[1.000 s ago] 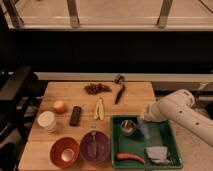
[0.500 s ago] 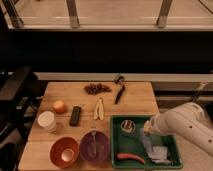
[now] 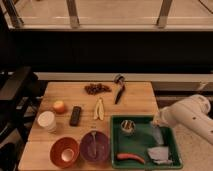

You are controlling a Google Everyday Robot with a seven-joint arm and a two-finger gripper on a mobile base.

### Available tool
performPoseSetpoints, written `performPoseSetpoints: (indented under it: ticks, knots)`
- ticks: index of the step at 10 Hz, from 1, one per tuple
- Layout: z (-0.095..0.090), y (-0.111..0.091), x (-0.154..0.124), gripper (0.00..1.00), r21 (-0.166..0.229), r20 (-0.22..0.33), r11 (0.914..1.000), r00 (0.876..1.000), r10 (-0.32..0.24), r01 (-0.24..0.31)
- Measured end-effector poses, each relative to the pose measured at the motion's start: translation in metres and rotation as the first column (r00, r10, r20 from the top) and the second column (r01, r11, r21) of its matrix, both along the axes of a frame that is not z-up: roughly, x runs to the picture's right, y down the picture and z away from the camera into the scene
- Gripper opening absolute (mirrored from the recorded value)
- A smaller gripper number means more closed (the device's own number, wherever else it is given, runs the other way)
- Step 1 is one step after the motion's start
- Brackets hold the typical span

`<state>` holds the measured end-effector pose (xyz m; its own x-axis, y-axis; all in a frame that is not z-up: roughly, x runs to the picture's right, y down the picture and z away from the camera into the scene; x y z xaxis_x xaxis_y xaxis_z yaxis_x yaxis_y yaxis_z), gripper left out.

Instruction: Wipe tray with sponge

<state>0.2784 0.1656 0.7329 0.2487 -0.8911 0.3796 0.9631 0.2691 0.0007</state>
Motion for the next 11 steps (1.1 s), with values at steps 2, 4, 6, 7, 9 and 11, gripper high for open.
performPoseSetpoints:
  ticks: [2, 4, 6, 7, 9, 11]
  knots:
    - [0.012, -0.014, -0.019, 0.0, 0.019, 0.048, 0.9998, 0.999, -0.001, 0.0]
    - [0.012, -0.011, -0.052, 0.0, 0.024, 0.11, 0.9997, 0.994, -0.012, 0.01]
    - [0.006, -0.001, -0.089, 0.0, 0.013, 0.151, 0.9999, 0.988, -0.006, 0.004]
    - [0.002, 0.005, -0.1, 0.0, 0.002, 0.162, 1.0, 0.987, -0.002, 0.002]
    - [-0.007, 0.014, -0.105, 0.0, -0.015, 0.148, 0.9998, 0.989, -0.01, 0.012]
    - [-0.013, 0.018, -0.089, 0.0, -0.031, 0.106, 0.9992, 0.994, -0.023, 0.026]
